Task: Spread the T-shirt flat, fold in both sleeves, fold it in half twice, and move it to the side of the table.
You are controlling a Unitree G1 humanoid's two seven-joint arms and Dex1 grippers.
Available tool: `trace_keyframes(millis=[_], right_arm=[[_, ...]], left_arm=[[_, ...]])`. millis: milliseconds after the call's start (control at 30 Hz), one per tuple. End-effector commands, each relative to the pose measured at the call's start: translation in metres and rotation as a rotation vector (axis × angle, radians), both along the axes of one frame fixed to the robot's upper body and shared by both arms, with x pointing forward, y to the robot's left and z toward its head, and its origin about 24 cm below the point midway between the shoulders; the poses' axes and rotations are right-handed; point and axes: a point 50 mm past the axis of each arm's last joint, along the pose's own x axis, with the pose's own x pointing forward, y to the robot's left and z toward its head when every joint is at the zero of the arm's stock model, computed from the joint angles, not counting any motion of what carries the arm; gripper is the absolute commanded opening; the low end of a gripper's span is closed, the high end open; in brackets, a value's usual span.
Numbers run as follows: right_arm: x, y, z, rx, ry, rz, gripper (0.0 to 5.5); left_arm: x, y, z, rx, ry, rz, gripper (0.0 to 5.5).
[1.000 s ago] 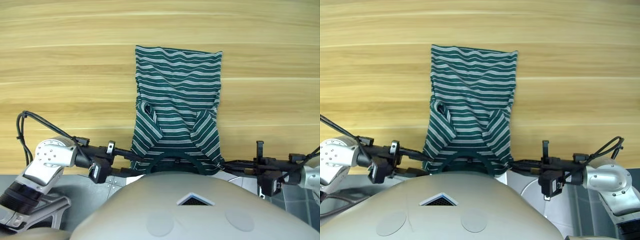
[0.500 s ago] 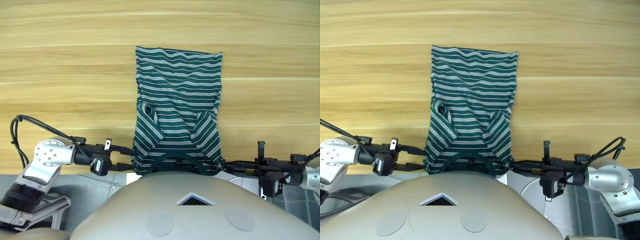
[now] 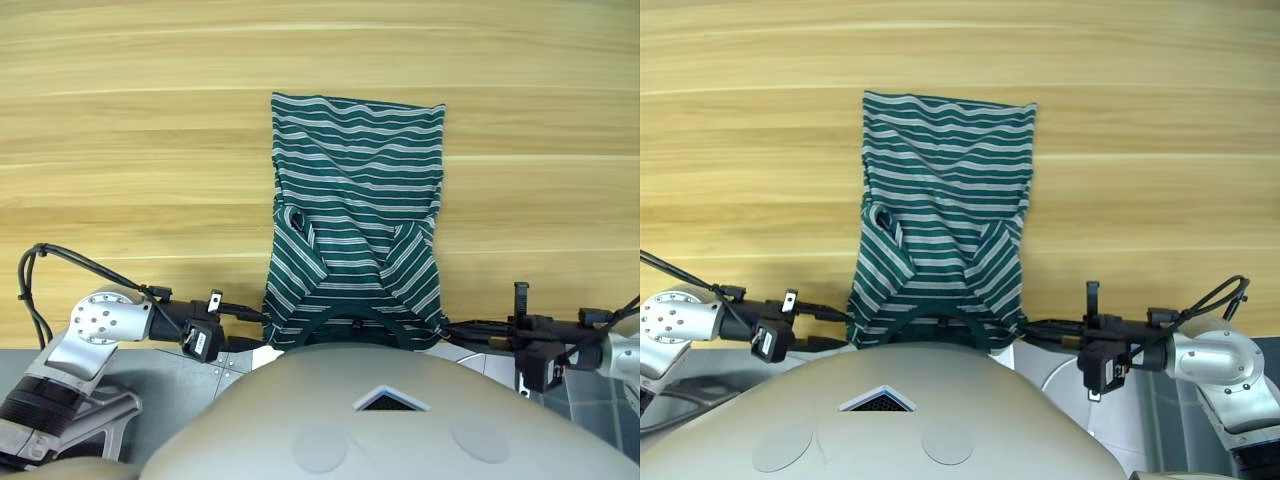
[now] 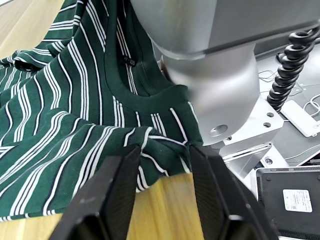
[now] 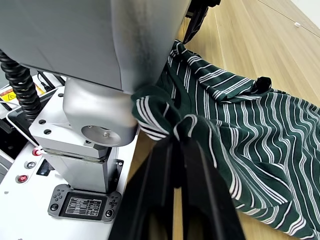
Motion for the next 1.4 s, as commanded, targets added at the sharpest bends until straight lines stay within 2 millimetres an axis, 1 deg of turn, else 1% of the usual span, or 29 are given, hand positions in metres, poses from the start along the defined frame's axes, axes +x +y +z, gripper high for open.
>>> trace_keyframes(millis=[33, 100, 267, 467, 633, 833, 933, 1100, 1300, 1400], right_arm=[[0.001, -0.001, -0.001, -0.013, 0.005, -0.001, 0.01], [0.001, 0.0, -0.001, -0.012, 0.006, 0.0, 0.01], [0.001, 0.0, 0.0, -0.011, 0.006, 0.0, 0.01], [0.001, 0.0, 0.0, -0.012, 0.006, -0.004, 0.01], [0.003, 0.001, -0.001, -0.014, 0.004, -0.006, 0.0], [0.003, 0.002, -0.002, -0.014, 0.005, -0.003, 0.0], [0.003, 0.002, -0.002, -0.013, 0.006, -0.004, 0.0], [0.003, 0.002, -0.004, -0.014, 0.01, -0.005, 0.0], [0.001, -0.002, -0.002, -0.017, 0.017, 0.003, 0.0], [-0.002, -0.003, -0.002, -0.013, 0.026, 0.014, 0.0]], left_arm=[[0.006, 0.002, -0.006, 0.047, -0.044, 0.008, 1.85], [0.007, -0.001, -0.013, 0.064, -0.055, 0.008, 1.85], [0.002, -0.007, -0.02, 0.067, -0.05, -0.023, 1.85], [-0.006, -0.012, -0.019, 0.037, -0.015, -0.074, 1.85], [-0.004, -0.011, -0.018, 0.027, -0.017, -0.084, 0.9], [0.003, -0.012, -0.02, 0.019, -0.044, -0.06, 0.06], [0.004, -0.014, -0.02, 0.008, -0.049, -0.055, 0.01], [-0.002, -0.018, -0.005, -0.096, -0.01, -0.075, 0.01], [-0.011, -0.014, 0.01, -0.157, 0.048, -0.118, 0.01], [-0.01, -0.015, 0.018, -0.211, 0.057, -0.101, 0.01]])
